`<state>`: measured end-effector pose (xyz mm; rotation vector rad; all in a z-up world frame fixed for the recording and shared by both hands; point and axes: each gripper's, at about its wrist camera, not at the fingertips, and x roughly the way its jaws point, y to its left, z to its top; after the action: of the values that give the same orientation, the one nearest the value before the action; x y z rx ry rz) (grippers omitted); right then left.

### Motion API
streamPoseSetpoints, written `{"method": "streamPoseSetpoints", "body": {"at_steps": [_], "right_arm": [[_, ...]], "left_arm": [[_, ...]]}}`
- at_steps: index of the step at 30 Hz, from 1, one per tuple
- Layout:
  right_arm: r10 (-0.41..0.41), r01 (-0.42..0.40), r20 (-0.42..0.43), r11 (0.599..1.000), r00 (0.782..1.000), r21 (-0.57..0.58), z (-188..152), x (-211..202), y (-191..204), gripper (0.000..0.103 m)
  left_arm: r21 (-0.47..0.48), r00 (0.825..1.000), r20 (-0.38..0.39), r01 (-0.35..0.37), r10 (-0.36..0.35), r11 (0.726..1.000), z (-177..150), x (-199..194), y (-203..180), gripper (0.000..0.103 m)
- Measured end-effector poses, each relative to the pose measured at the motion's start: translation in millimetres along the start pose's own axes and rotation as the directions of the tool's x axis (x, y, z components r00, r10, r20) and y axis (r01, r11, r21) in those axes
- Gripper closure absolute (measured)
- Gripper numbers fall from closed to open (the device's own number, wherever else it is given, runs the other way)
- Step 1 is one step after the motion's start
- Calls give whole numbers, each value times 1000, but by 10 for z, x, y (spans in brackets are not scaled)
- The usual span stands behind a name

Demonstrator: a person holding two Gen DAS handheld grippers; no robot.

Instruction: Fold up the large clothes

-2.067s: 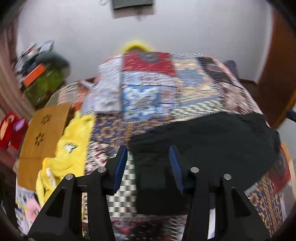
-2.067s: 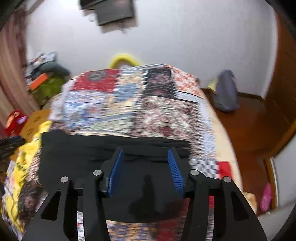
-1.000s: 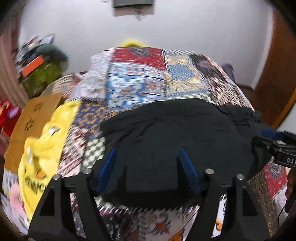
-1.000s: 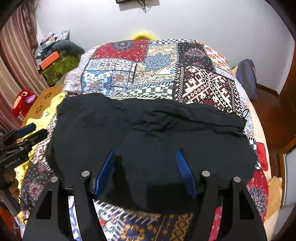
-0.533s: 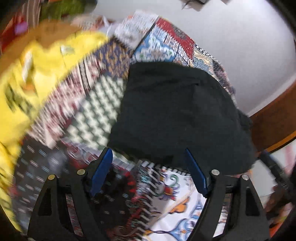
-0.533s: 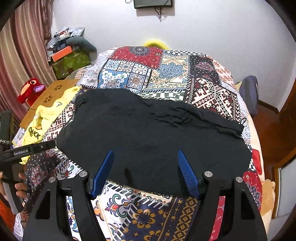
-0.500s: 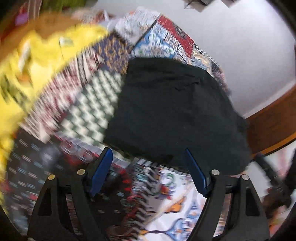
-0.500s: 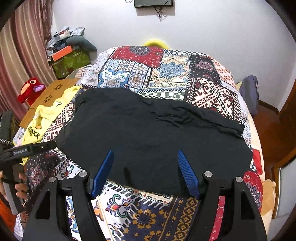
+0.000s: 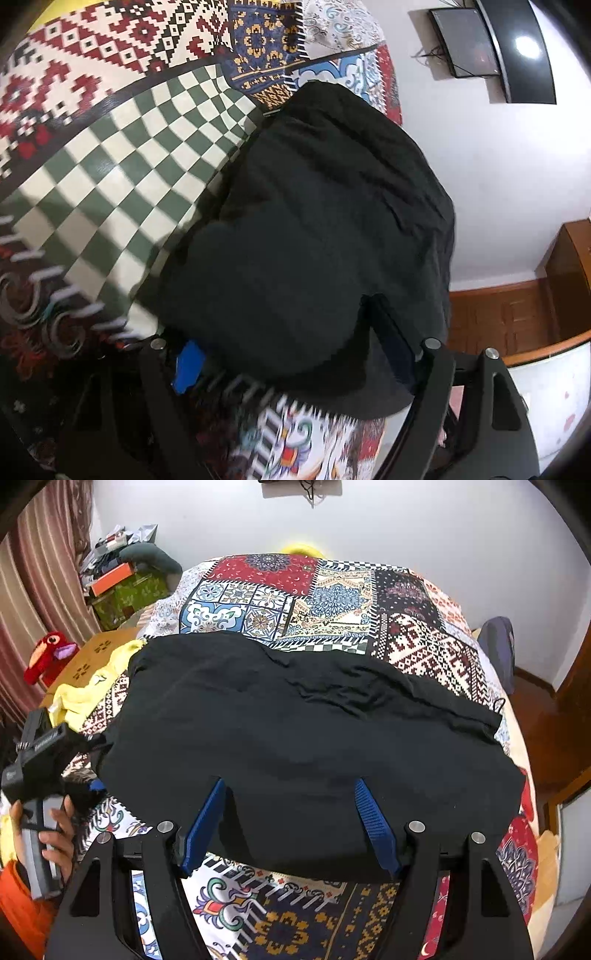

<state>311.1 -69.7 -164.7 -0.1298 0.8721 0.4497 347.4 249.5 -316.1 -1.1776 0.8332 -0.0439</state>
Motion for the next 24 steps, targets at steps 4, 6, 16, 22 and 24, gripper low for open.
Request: {"method": "streamPoseSetpoints", "body": {"at_steps": [4,6,16,22,24], "right_arm": [[-16,16,-3,1000,1000,-4,2,7,28,32],[-20,20,-6,1000,1000,-4,10,8,25,32],[-22,22,-21,1000,1000,-3,33,-208,109,32],[12,-11,38,1000,999,-7,212,-451,274,32],[43,-43,59,999,997,-6,284,-491,395,32]], "left_arm": [[-30,998,51,-44,46,999,70,89,-71,19],[-58,993,87,-76,81,995,72,116,-120,20],[103,956,202,-236,212,966,84,-117,-642,67],[268,948,287,-214,134,940,26,-731,-1014,70],[323,928,349,-249,129,913,-14,-964,-1166,71]]}}
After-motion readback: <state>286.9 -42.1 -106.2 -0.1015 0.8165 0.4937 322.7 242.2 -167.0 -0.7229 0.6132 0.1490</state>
